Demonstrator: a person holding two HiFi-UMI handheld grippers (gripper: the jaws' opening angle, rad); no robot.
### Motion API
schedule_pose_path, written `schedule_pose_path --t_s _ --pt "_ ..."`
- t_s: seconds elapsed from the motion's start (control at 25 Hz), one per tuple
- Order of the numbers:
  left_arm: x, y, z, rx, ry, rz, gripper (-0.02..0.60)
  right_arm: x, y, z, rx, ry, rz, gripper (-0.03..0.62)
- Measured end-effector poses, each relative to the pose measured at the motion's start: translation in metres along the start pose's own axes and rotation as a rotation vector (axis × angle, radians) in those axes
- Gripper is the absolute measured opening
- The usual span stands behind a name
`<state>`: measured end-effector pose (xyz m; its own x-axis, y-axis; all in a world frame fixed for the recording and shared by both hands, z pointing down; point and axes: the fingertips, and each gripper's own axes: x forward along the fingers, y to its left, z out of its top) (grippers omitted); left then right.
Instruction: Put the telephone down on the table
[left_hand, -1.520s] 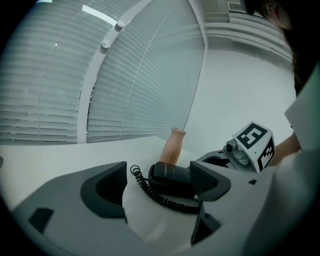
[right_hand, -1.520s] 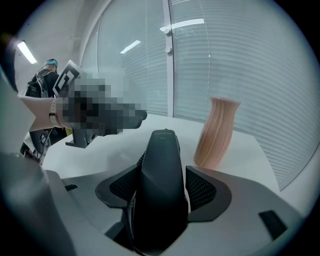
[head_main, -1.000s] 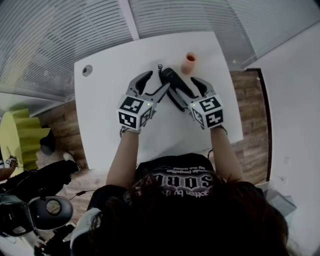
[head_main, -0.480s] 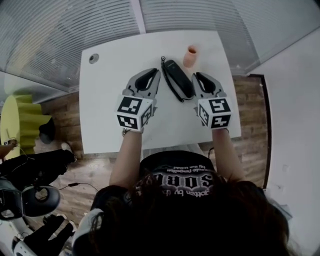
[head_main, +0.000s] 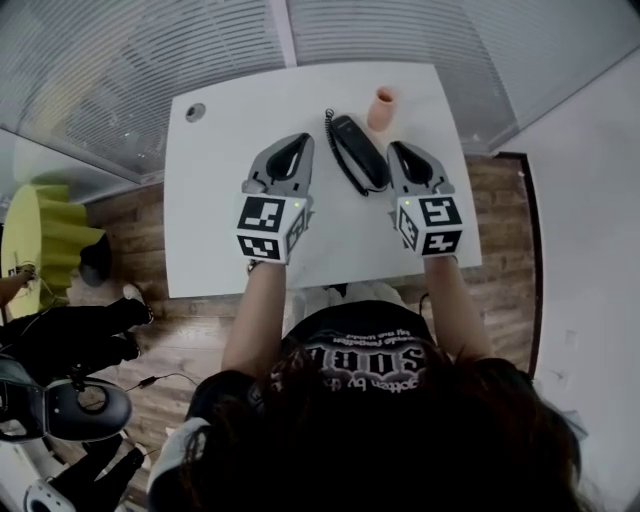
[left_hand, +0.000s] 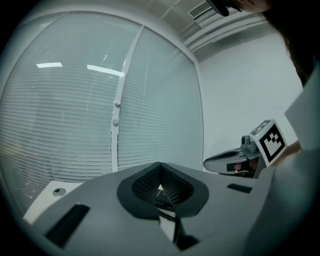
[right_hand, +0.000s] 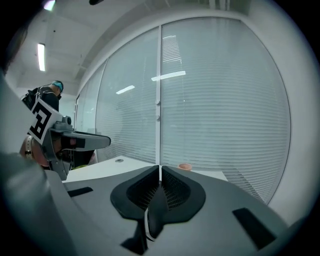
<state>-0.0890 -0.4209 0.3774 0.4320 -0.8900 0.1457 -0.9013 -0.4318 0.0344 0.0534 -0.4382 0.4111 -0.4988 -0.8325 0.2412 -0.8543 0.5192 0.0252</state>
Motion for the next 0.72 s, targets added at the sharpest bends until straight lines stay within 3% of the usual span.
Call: schedule_pose_path --t_s 0.2,0.72 --pt "-0.022 -0.001 0.007 -0.002 -0.028 0.026 0.003 -0.015 0.004 0.008 -0.008 -0.018 -0.036 0.038" --pt "-0.076 -0.014 0.005 -0.003 -0.039 -0.016 0.003 -0.062 0.039 0.012 0.011 -0.05 -0.097 0.038"
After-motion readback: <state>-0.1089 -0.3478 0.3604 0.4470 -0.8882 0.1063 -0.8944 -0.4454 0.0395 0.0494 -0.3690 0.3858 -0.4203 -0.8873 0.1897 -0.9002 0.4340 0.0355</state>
